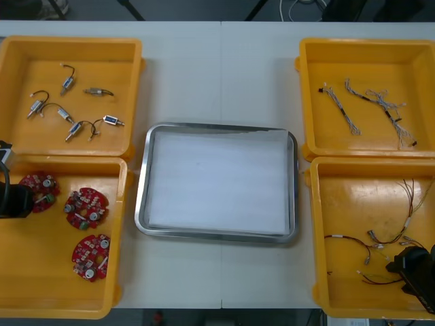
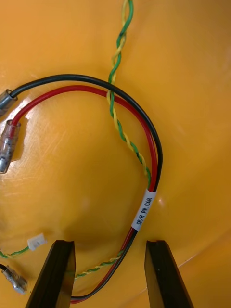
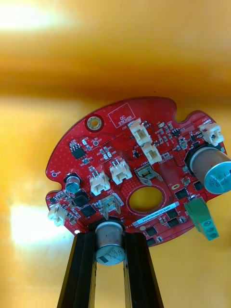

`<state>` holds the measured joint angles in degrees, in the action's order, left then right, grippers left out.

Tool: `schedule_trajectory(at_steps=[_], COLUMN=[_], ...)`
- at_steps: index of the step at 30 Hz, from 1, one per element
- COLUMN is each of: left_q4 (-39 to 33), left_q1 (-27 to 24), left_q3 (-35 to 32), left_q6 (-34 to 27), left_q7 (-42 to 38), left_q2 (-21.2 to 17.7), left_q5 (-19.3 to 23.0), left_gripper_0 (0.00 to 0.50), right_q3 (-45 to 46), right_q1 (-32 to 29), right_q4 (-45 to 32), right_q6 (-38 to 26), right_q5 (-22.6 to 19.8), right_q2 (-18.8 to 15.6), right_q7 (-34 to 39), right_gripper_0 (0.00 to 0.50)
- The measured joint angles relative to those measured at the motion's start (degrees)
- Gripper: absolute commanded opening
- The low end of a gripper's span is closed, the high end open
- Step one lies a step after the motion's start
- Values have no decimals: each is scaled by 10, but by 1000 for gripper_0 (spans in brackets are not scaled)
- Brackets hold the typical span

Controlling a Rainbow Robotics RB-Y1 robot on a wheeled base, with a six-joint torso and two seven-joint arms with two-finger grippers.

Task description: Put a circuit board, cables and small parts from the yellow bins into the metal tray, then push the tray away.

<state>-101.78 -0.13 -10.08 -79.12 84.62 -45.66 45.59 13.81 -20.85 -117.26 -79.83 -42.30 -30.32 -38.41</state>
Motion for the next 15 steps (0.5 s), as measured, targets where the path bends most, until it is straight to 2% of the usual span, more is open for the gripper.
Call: schedule_trajectory(at_steps=[1,2,3,4,5,15], left_q4=[-3,-8,-14,-22,-31,-150], left_q1=[0,0,0,0,0,0], left_q3=[-3,-9,-16,-24,-34,-116], left_q6=[-13,-31,-48,-63,-80,-217], left_q7=[0,0,0,0,0,0], left_q2=[0,0,0,0,0,0], left_q5=[0,1,2,2,3,17], left_gripper_0=[0,0,0,0,0,0], right_q3=[0,0,0,0,0,2], right_q1=[0,0,0,-1,-1,-2], right_q4=[0,0,0,0,0,5], right_q6=[0,1,1,1,1,10], right_q5=[0,0,0,0,0,-10], right_q2=[0,0,0,0,0,0], right_q7=[0,0,0,0,0,0], right_gripper_0=[240,176,81,18,0,0])
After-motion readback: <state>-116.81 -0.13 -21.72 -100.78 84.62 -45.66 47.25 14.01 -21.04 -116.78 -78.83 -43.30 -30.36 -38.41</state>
